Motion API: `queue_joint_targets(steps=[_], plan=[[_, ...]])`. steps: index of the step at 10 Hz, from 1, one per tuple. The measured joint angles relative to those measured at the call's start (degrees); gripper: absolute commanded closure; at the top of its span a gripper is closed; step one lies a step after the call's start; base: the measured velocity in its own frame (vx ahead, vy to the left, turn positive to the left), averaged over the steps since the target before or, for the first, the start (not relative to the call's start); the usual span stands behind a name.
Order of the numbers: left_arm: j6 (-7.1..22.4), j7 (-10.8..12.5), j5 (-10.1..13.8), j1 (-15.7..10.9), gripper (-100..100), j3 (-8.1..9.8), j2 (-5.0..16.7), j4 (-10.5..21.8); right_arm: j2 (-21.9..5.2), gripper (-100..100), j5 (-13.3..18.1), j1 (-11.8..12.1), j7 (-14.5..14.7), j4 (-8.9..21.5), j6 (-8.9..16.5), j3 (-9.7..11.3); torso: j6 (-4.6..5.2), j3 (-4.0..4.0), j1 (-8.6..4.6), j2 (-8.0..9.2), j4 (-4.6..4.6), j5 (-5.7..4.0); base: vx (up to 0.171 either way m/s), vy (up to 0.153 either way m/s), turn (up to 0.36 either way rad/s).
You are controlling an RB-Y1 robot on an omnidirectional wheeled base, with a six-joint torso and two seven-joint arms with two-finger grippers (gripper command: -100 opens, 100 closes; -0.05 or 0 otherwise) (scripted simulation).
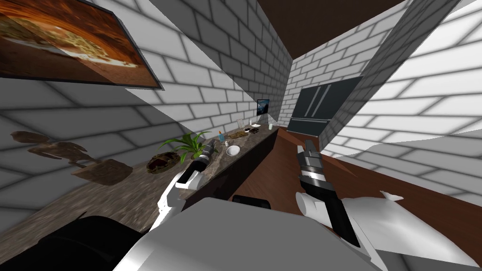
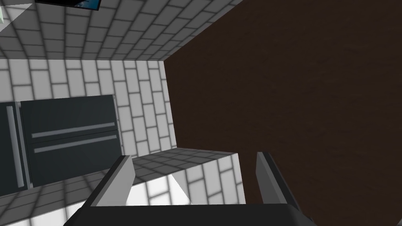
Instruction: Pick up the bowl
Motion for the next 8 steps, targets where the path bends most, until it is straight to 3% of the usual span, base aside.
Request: queue_joint_targets(steps=[8], plan=[[12.3,-0.8,3.2,-2.3,-100,1.42,3.5,1.0,0.0,0,0.0,0.0,0.0,0.0,0.0,0.0,-0.01,-0.03,-0.02,-0.07,-0.01,0.0,-0.02,0.013,-0.048]])
